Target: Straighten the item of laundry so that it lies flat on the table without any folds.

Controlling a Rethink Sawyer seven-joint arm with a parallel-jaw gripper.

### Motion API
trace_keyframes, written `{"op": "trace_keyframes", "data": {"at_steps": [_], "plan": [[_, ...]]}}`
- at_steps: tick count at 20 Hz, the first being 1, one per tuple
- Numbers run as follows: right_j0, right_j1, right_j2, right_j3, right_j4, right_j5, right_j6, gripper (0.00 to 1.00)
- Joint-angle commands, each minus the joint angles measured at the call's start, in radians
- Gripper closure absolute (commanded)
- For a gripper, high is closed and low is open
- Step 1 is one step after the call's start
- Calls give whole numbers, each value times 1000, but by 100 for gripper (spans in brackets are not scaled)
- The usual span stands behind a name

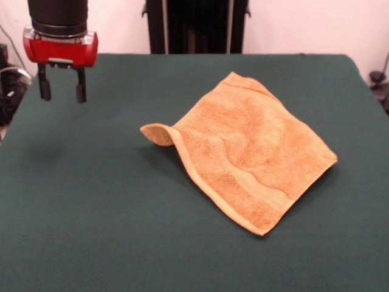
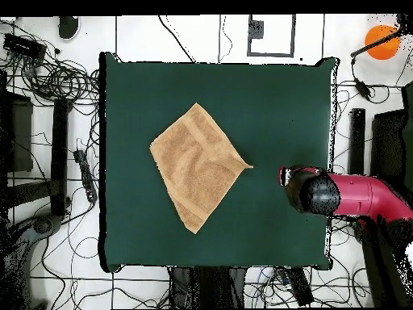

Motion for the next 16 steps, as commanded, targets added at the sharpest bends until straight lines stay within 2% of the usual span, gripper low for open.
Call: {"op": "trace_keyframes", "data": {"at_steps": [1,16], "plan": [[68,25,94,70,-31,16,-136,0],[123,11,44,74,-27,-3,-50,0]]}}
